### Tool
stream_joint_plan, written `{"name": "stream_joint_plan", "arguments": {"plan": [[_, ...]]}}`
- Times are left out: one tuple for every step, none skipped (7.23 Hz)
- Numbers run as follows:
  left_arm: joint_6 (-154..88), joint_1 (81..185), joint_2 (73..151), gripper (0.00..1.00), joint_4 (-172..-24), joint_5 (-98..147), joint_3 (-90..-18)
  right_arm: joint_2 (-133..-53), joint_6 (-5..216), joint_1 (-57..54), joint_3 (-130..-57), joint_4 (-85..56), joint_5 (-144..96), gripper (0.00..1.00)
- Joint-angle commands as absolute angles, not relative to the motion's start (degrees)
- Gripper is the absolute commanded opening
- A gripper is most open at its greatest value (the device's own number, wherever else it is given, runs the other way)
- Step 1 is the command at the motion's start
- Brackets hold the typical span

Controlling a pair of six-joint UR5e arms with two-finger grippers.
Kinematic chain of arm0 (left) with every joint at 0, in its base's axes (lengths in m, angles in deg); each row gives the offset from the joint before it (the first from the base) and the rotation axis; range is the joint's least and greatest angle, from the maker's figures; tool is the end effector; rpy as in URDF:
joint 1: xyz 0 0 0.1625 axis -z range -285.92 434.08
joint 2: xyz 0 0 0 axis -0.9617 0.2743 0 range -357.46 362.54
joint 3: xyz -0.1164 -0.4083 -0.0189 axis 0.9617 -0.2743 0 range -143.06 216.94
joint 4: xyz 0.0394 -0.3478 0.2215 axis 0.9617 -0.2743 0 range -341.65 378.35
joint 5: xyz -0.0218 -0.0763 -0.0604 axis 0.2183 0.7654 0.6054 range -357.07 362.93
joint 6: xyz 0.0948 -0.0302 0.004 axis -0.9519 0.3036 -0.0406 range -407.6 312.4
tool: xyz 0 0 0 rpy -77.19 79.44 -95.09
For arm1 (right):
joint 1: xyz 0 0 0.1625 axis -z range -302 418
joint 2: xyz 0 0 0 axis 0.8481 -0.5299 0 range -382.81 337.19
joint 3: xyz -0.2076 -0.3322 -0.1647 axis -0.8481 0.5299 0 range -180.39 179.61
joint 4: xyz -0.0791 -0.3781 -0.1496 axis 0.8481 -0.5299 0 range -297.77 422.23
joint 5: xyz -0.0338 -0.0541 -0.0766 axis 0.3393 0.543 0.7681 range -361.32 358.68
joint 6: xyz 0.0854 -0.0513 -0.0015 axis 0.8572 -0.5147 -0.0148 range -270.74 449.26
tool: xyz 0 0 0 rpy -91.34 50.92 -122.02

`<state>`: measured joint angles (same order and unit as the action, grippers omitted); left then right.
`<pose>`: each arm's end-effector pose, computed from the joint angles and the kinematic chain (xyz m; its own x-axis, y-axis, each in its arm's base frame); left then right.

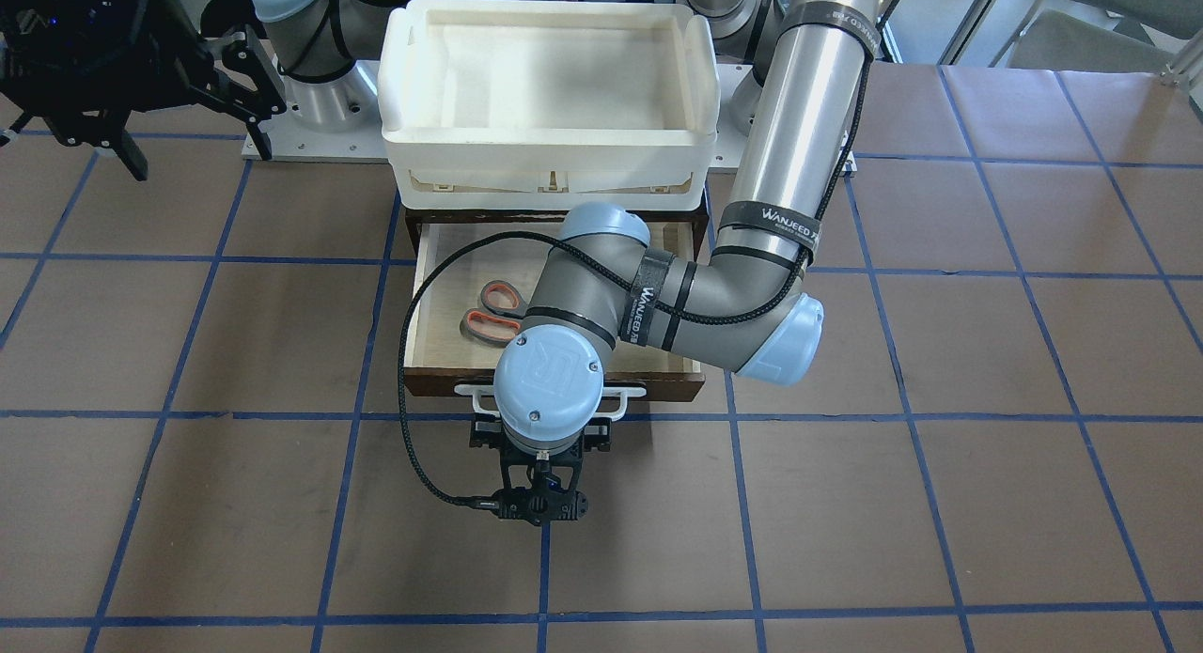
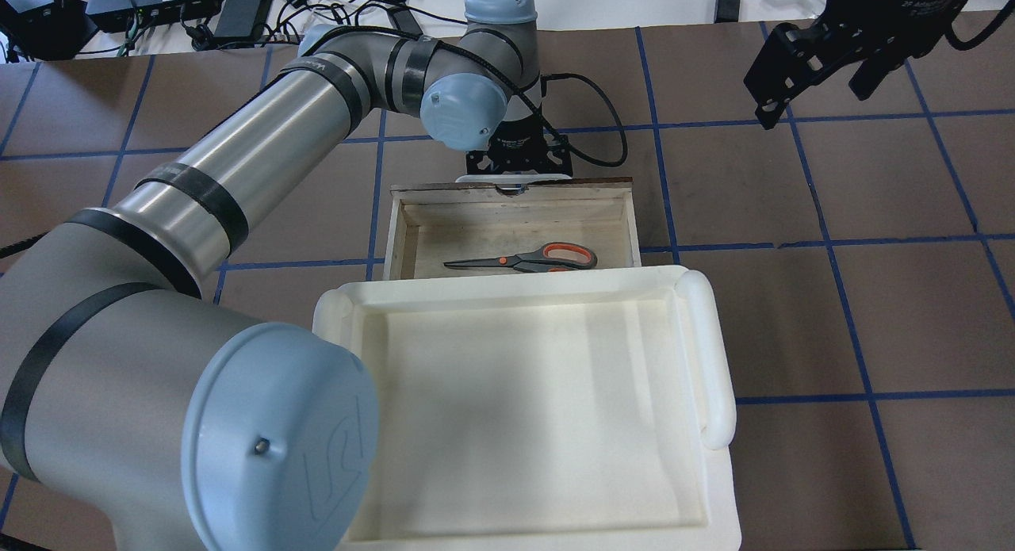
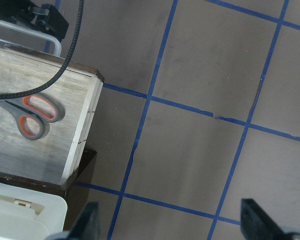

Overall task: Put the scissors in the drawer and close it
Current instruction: 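Push the drawer closed with the left gripper, away from the robot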

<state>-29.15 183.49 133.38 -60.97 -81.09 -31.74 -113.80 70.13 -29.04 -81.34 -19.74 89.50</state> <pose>-0.3785 -0.6416 0.2400 -0.9988 0.0043 0.0491 0.0130 0.9839 0.1783 0.1068 -0.4881 0.5596 -0.9603 -0.2779 0.0250 -0.2786 0.9600 -0.0285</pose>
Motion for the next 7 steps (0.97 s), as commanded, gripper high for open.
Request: {"name": "stream_joint_plan", "arguments": {"plan": [[-28.7, 183.59, 131.49, 1.0, -64.26, -81.01, -32.05, -113.51, 70.1, -28.84, -81.34, -19.59, 89.55, 1.0], [-28.7, 183.94, 130.61, 1.0, -65.31, -81.1, -32.32, -113.68, 70.01, -28.83, -81.34, -19.59, 89.47, 1.0], [-28.7, 184.03, 129.3, 1.0, -68.98, -82.06, -32.67, -113.6, 70.01, -28.83, -81.34, -19.68, 89.38, 1.0], [-28.61, 184.38, 128.5, 1.0, -69.28, -82.24, -33.72, -113.69, 70.01, -28.92, -81.34, -19.59, 89.38, 1.0], [-28.61, 184.56, 127.27, 1.0, -69.54, -83.63, -35.12, -113.69, 70.01, -29.01, -81.34, -19.59, 89.38, 1.0], [-28.61, 184.65, 126.04, 1.0, -70.85, -83.91, -36.35, -113.69, 70.1, -29.01, -81.34, -19.51, 89.38, 1.0], [-28.53, 184.65, 124.64, 1.0, -71.56, -84.17, -38.45, -113.69, 70.01, -28.92, -81.34, -19.5, 89.38, 1.0]]}}
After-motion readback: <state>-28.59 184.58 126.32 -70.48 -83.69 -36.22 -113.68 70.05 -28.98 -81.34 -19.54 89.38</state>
